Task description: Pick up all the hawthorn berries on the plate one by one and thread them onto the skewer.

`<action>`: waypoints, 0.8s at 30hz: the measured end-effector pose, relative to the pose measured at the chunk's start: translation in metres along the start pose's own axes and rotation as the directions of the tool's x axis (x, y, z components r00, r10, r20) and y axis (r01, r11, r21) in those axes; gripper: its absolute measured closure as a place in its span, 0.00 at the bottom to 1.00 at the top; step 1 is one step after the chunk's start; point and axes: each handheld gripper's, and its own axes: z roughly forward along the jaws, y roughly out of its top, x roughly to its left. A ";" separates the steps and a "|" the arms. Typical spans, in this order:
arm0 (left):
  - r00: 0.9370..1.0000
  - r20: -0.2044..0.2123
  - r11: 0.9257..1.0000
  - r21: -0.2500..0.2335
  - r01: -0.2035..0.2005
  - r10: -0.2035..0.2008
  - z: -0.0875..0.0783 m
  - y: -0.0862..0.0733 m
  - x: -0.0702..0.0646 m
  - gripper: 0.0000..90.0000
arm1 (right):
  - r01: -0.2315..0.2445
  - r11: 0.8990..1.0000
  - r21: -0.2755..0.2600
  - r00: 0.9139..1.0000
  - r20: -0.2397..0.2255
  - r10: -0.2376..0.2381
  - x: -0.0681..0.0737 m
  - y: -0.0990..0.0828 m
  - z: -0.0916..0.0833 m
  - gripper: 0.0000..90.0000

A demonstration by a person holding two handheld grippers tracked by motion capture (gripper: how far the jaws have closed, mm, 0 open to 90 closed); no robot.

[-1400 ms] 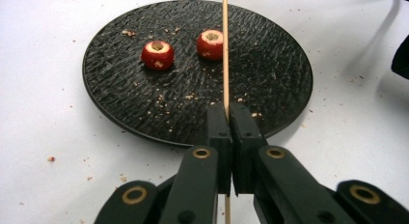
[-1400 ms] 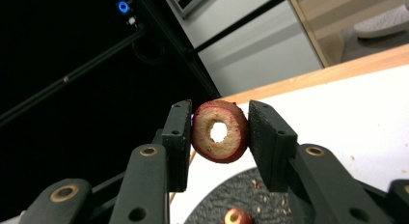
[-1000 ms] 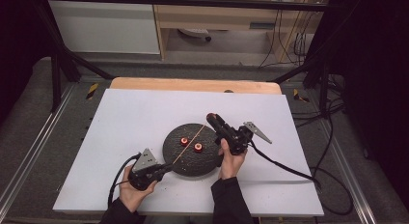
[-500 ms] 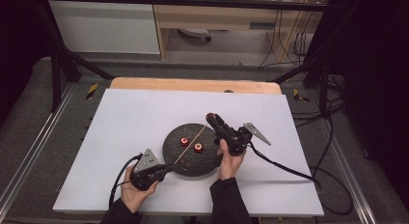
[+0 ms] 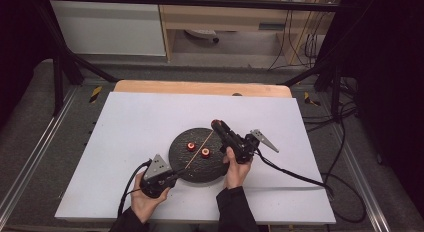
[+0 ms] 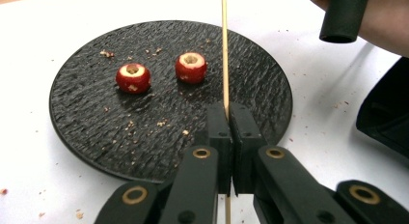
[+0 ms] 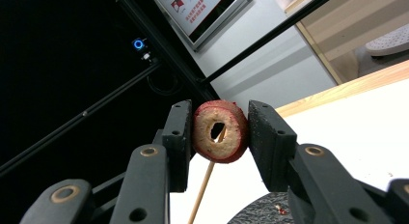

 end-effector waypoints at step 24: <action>1.000 0.019 0.999 -0.021 0.024 -0.024 0.017 0.034 -0.004 0.98 | 0.004 0.996 0.092 1.000 -0.025 -0.002 0.006 -0.003 -0.010 0.70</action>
